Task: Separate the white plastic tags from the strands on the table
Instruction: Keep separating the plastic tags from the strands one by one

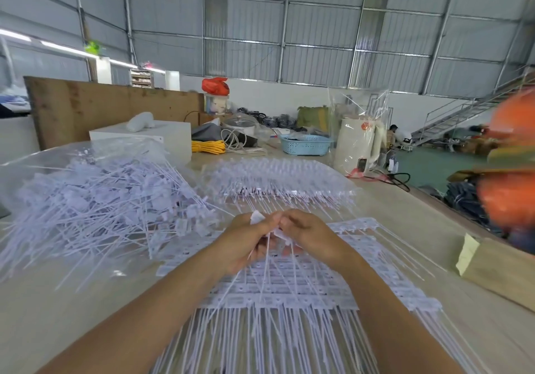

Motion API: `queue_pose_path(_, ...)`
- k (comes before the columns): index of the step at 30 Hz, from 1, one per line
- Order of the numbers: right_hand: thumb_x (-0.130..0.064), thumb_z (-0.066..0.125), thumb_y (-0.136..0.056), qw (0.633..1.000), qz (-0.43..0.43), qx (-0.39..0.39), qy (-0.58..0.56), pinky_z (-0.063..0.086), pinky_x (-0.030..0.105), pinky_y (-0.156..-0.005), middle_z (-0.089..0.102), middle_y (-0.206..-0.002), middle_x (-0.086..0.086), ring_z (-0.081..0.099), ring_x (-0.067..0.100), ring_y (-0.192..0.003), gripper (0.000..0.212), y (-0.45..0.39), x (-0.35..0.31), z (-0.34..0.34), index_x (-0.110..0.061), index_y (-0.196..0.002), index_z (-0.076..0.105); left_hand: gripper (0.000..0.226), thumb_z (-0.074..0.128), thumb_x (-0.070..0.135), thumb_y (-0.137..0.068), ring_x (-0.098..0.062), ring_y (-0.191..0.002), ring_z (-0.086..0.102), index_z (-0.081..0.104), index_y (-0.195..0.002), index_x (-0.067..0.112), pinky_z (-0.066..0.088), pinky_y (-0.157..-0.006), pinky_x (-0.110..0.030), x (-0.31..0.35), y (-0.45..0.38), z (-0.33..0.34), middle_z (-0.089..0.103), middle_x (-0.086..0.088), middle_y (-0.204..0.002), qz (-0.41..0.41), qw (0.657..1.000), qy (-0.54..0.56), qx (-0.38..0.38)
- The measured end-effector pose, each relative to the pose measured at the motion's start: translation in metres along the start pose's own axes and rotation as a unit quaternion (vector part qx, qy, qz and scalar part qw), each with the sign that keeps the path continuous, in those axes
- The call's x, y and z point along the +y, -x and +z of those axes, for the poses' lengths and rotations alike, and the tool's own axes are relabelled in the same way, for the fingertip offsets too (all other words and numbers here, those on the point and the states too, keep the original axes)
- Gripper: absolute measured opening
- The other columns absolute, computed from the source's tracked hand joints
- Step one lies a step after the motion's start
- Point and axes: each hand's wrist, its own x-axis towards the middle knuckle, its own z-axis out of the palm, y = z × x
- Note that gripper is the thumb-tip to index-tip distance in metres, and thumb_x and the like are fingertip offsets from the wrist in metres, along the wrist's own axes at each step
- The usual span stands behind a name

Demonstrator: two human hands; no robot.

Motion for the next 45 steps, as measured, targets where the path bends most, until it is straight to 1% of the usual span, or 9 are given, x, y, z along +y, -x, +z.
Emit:
queue_pose_path(5,-0.020,0.057,-0.093,0.999,-0.030,0.001,0.031,0.038,0.015,-0.045,0.060,-0.058,-0.001,0.045,0.002,-0.040,0.021,0.001,0.003,-0.001,-0.005,-0.081,0.067,0.030,0.062,0.038,-0.088,-0.011,-0.042,0.049,0.061,-0.075,0.011,0.035,-0.046,-0.021,0.003,-0.001,-0.004,0.056,-0.003,-0.052,-0.004,0.999,0.004,0.044)
queue_pose_path(14,-0.015,0.051,-0.096,0.997,-0.061,-0.032,0.029,0.034,0.008,-0.046,0.054,-0.062,-0.002,0.045,-0.003,-0.041,0.026,0.003,-0.005,0.003,-0.009,-0.072,0.057,0.037,0.052,0.033,-0.097,-0.006,-0.034,0.030,0.046,-0.066,0.013,0.024,-0.034,-0.016,0.009,0.006,0.002,0.041,0.006,-0.044,0.037,0.996,-0.072,0.030)
queue_pose_path(18,-0.009,0.052,-0.095,0.995,-0.076,-0.067,0.010,0.030,0.010,-0.044,0.042,-0.049,-0.013,0.036,-0.001,-0.040,0.032,0.003,-0.006,0.000,-0.013,-0.063,0.051,0.034,0.051,0.032,-0.097,-0.005,-0.030,0.024,0.050,-0.069,0.014,0.019,-0.032,-0.012,0.022,0.010,-0.002,0.036,0.007,-0.042,-0.059,0.993,-0.102,-0.014)
queue_pose_path(23,-0.013,0.058,-0.090,0.996,-0.043,-0.043,-0.069,0.027,0.017,-0.041,0.039,-0.059,0.004,0.029,0.006,-0.042,0.040,0.010,0.001,-0.031,-0.020,-0.051,0.052,0.030,0.071,0.038,-0.074,0.000,-0.025,0.030,0.055,-0.059,0.018,0.024,-0.024,-0.011,0.048,0.016,-0.034,0.038,0.007,-0.045,-0.093,0.958,0.171,-0.211)
queue_pose_path(26,-0.021,0.054,-0.089,0.977,-0.070,0.017,-0.199,0.027,0.018,-0.043,0.051,-0.066,0.005,0.034,0.006,-0.043,0.034,0.009,0.001,-0.042,-0.020,-0.056,0.062,0.025,0.064,0.036,-0.082,-0.004,-0.034,0.041,0.053,-0.074,0.015,0.035,-0.033,-0.013,0.045,0.008,-0.037,0.046,0.002,-0.055,-0.009,0.927,0.352,-0.128)
queue_pose_path(29,-0.020,0.061,-0.086,0.970,-0.095,-0.060,-0.217,0.032,0.020,-0.048,0.058,-0.073,0.002,0.039,0.012,-0.056,0.021,0.005,-0.004,-0.034,-0.020,-0.067,0.071,0.031,0.040,0.032,-0.099,-0.007,-0.041,0.050,0.054,-0.079,0.013,0.041,-0.039,-0.012,0.027,-0.001,-0.023,0.057,-0.005,-0.067,0.006,0.944,0.330,-0.023)
queue_pose_path(34,-0.022,0.063,-0.081,0.977,-0.091,-0.097,-0.167,0.040,0.025,-0.058,0.055,-0.088,0.018,0.043,0.020,-0.062,0.014,0.001,-0.005,-0.018,-0.017,-0.090,0.073,0.035,0.038,0.042,-0.096,-0.003,-0.032,0.037,0.049,-0.081,0.013,0.032,-0.032,-0.013,0.026,0.002,-0.008,0.053,0.000,-0.056,0.009,0.935,0.350,-0.055)
queue_pose_path(40,0.002,0.065,-0.080,0.984,-0.104,-0.066,-0.129,0.046,0.024,-0.058,0.055,-0.093,0.009,0.052,0.013,-0.058,0.038,0.001,-0.002,-0.014,-0.018,-0.112,0.064,0.044,0.061,0.048,-0.076,-0.005,-0.037,0.037,0.062,-0.090,0.006,0.030,-0.036,-0.015,0.010,0.013,0.007,0.058,-0.001,-0.056,0.018,0.997,-0.003,-0.070)
queue_pose_path(45,0.000,0.074,-0.075,0.998,-0.049,-0.011,-0.028,0.052,0.034,-0.070,0.046,-0.100,0.001,0.049,0.023,-0.069,0.052,0.003,-0.006,-0.010,-0.024,-0.116,0.054,0.034,0.057,0.026,-0.094,-0.008,-0.035,0.033,0.048,-0.064,0.013,0.027,-0.036,-0.014,0.003,0.009,0.006,0.045,0.003,-0.043,0.038,0.999,-0.023,0.016)
